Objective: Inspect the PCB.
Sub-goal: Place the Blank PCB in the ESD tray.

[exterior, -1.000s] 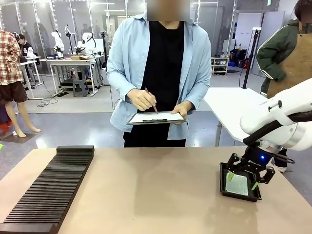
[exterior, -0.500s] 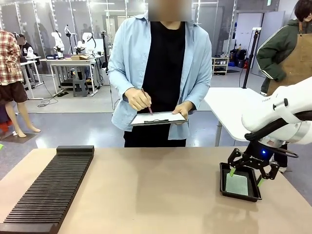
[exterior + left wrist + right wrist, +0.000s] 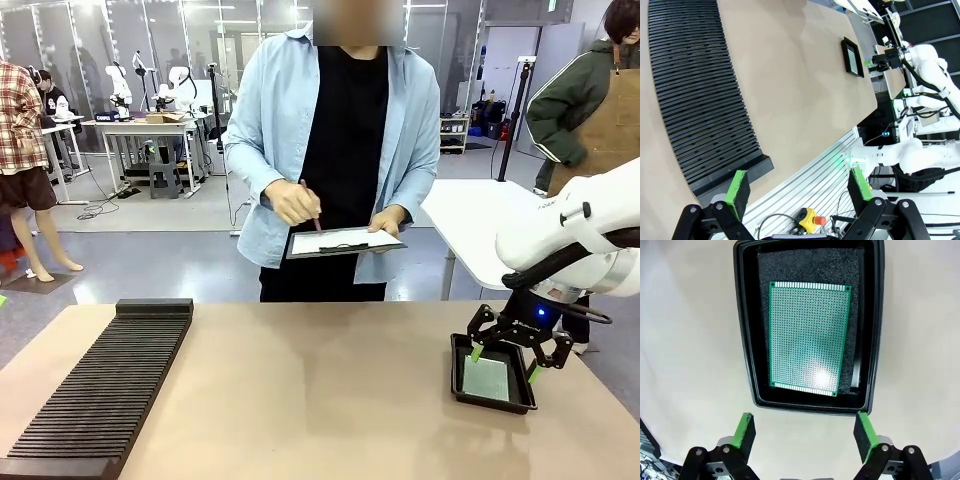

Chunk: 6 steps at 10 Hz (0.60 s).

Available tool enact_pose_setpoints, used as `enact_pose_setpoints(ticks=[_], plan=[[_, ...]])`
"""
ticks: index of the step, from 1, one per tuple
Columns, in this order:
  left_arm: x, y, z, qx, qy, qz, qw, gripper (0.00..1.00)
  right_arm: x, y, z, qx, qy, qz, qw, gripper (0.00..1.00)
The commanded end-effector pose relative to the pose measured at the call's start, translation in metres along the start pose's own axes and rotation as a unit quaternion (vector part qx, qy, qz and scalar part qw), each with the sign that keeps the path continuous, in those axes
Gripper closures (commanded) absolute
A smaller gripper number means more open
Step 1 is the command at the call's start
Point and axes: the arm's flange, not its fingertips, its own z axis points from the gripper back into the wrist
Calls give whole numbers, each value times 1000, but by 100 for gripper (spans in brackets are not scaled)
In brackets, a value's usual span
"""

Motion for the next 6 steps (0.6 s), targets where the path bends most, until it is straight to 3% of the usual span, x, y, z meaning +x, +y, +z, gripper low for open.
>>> enact_pose_setpoints(ticks=[1,6], plan=[[-1,-3,2,5,9,4,1000,0,1,0,-1,2,-4,8,1000,0],[-1,-3,2,5,9,4,1000,0,0,0,0,0,0,0,1000,0]])
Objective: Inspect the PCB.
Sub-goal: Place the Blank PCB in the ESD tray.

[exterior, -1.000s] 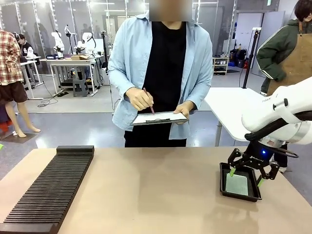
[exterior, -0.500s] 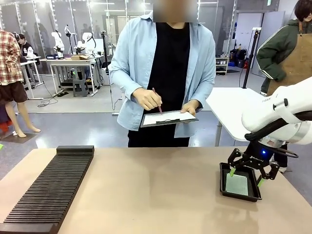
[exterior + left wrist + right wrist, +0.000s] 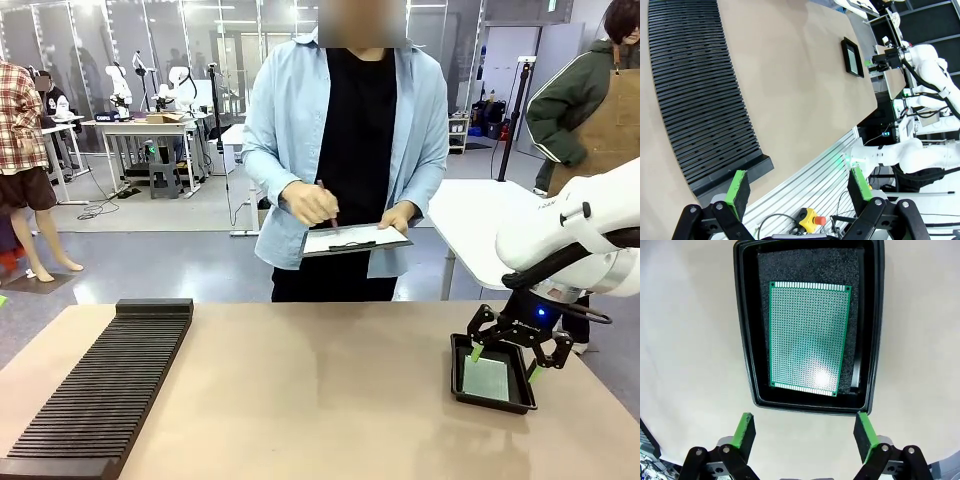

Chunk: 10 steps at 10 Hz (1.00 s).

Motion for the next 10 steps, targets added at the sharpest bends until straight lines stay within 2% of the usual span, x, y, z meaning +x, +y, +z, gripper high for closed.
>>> enact_pose_setpoints(ticks=[1,3,5,7,10], plan=[[-1,-3,2,5,9,4,1000,0,-12,0,28,34,14,19,999,0],[-1,-3,2,5,9,4,1000,0,-41,-9,98,70,15,49,996,0],[-1,-3,2,5,9,4,1000,0,-77,-36,167,144,16,79,986,0],[-1,-3,2,5,9,4,1000,0,-110,-67,208,193,18,107,975,0],[-1,-3,2,5,9,4,1000,0,-155,-109,241,239,16,143,960,0]])
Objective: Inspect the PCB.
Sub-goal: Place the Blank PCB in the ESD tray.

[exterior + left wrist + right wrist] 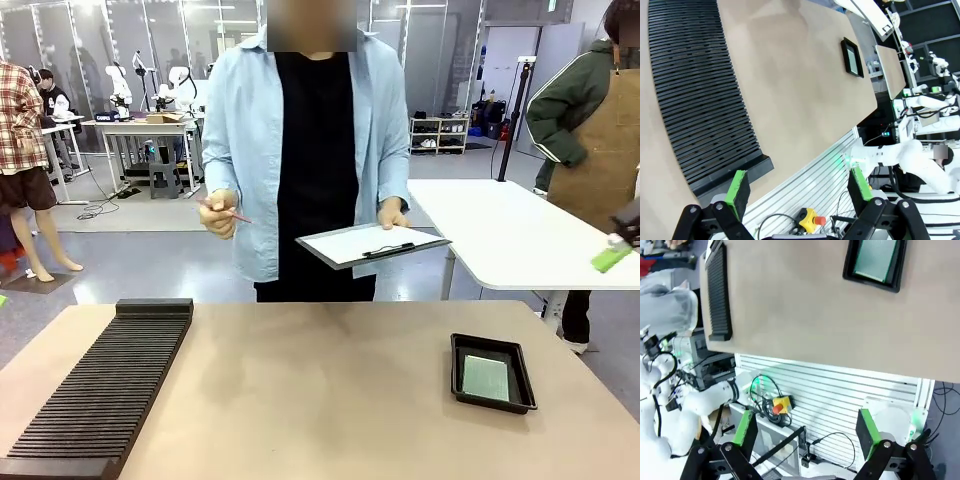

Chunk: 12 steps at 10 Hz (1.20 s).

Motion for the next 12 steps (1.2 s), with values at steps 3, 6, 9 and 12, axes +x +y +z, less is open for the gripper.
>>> enact_pose_setpoints(ticks=[3,6,9,12], plan=[[-1,-3,2,6,9,4,1000,0,-15,-14,-1,65,-22,14,998,0],[-1,-3,2,6,9,4,1000,0,-16,-10,13,22,-11,6,1000,0],[-1,-3,2,6,9,4,1000,0,-16,-10,13,22,-11,6,1000,0],[-1,-3,2,6,9,4,1000,0,-16,-10,13,22,-11,6,1000,0]])
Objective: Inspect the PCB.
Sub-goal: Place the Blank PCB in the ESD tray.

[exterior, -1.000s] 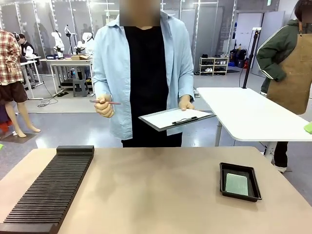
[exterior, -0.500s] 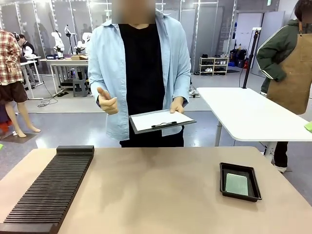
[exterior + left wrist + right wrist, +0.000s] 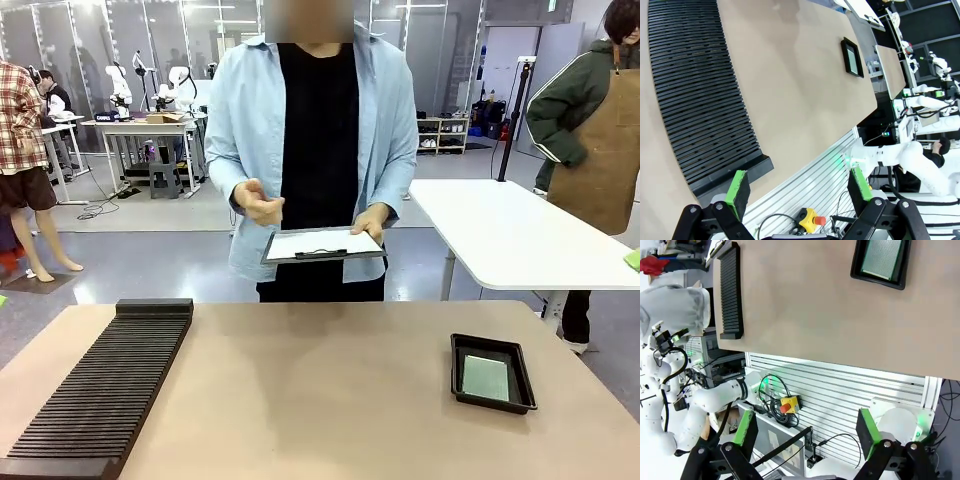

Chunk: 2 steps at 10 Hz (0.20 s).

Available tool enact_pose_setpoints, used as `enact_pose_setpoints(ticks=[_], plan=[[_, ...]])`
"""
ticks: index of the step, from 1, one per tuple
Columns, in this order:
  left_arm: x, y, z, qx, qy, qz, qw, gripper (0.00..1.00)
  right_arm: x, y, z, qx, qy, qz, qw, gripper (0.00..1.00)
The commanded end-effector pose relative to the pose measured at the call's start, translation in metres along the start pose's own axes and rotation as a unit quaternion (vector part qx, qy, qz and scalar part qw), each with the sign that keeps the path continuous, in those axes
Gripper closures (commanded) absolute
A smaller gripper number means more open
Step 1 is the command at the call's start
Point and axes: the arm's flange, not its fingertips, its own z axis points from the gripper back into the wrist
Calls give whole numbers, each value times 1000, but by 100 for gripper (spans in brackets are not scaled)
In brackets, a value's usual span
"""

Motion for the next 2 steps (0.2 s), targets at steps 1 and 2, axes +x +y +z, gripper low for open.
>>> enact_pose_setpoints(ticks=[1,2], plan=[[-1,-3,2,6,9,4,1000,0,0,-1,2,-7,4,5,1000,0],[-1,-3,2,6,9,4,1000,0,0,-1,2,-7,4,5,1000,0]])
